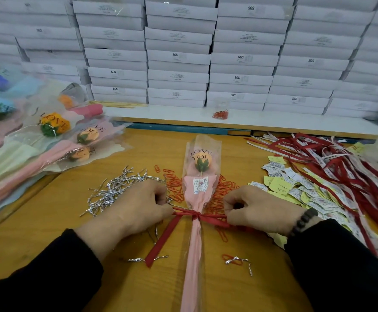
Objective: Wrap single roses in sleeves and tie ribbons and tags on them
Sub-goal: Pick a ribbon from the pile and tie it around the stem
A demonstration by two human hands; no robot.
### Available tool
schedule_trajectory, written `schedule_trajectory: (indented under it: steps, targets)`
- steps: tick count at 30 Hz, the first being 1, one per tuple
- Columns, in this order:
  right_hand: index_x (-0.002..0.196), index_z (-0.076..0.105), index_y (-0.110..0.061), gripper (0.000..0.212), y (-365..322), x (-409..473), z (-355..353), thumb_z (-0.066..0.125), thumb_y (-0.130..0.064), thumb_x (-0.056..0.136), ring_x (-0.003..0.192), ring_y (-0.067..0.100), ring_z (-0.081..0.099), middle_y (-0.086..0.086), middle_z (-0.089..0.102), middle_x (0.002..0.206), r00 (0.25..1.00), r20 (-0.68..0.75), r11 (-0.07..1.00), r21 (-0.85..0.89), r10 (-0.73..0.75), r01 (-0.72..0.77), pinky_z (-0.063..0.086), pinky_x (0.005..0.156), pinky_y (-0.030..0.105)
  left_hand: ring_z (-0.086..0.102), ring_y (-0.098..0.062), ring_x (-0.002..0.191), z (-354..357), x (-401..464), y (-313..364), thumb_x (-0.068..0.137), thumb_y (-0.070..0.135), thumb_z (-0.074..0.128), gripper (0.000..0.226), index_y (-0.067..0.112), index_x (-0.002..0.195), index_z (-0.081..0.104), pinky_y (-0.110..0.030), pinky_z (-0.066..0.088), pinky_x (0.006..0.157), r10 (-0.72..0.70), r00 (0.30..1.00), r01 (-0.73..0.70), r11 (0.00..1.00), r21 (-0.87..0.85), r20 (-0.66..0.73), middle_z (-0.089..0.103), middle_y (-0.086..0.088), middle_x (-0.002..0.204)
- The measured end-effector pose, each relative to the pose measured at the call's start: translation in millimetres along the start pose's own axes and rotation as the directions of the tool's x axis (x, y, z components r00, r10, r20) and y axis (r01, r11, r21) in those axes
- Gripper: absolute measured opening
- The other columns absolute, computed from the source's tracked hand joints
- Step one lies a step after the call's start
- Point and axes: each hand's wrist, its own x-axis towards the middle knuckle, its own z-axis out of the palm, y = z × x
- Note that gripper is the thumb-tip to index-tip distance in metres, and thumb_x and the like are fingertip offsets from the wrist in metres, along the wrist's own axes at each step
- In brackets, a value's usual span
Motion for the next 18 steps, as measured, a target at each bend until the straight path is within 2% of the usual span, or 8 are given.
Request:
schedule_trajectory:
  steps: [4,7,11,13,15,18]
  targets:
    - [0.062,0.050,-0.015,0.022,0.4,0.4,0.4,0.058,-0.013,0.083,0.044,0.001,0.037,-0.006,0.044,0.057,1.000,0.017,1.000,0.026,-0.001,0.001,0.031,0.046,0.015,0.043,-0.018,0.059,0.3,0.2,0.0,0.074,0.016,0.063,0.027,0.016,0.055,0.043,-0.030,0.038,0.059,0.011,1.000,-0.011,1.000,0.025,0.011,0.047,-0.001,0.062]
    - [0.062,0.056,-0.018,0.024,3.4,0.2,-1.7,0.056,-0.015,0.086,0.049,0.001,0.044,-0.007,0.053,0.059,1.000,-0.001,0.995,0.104,0.001,-0.001,0.035,0.049,0.013,0.042,-0.014,0.058,-1.1,0.1,-2.0,0.075,0.013,0.063,0.027,0.018,0.057,0.044,-0.030,0.038,0.058,0.045,0.999,-0.045,0.999,0.014,0.010,0.048,0.001,0.062]
    - [0.068,0.059,-0.013,0.031,13.8,3.3,-4.4,0.044,-0.018,0.095,0.039,0.002,0.045,-0.001,0.060,0.058,0.980,-0.187,0.944,0.329,0.066,-0.001,0.035,0.043,0.013,0.044,-0.008,0.059,-8.0,-3.1,-0.7,0.080,0.017,0.068,0.022,0.022,0.073,0.048,-0.025,0.038,0.058,0.056,0.998,-0.057,0.996,-0.065,-0.027,0.051,0.005,0.067]
    - [0.070,0.058,-0.011,0.031,18.1,7.2,-2.4,0.043,-0.017,0.097,0.036,0.003,0.042,0.001,0.058,0.055,0.954,-0.286,0.932,0.362,0.093,0.018,0.033,0.040,0.016,0.043,-0.006,0.057,-8.4,-5.0,4.9,0.084,0.017,0.062,0.018,0.021,0.074,0.047,-0.026,0.038,0.057,0.075,0.983,-0.097,0.987,-0.131,-0.167,0.049,0.006,0.065]
    - [0.071,0.058,-0.014,0.027,19.3,10.3,2.4,0.048,-0.017,0.096,0.035,0.002,0.041,-0.001,0.059,0.055,0.940,-0.327,0.950,0.312,0.095,0.013,0.033,0.040,0.015,0.041,-0.008,0.053,-5.5,-9.1,13.4,0.088,0.025,0.056,0.021,0.019,0.069,0.048,-0.030,0.035,0.055,0.094,0.955,-0.144,0.976,-0.162,-0.282,0.046,0.006,0.059]
    - [0.074,0.061,-0.017,0.020,17.1,13.2,10.6,0.054,-0.018,0.092,0.035,-0.004,0.044,-0.004,0.059,0.056,0.947,-0.314,0.974,0.227,0.074,-0.001,0.032,0.039,0.007,0.044,-0.015,0.052,3.1,-17.4,27.5,0.084,0.053,0.044,0.045,0.013,0.066,0.054,-0.031,0.036,0.053,0.085,0.979,-0.104,0.990,-0.095,-0.188,0.047,0.001,0.055]
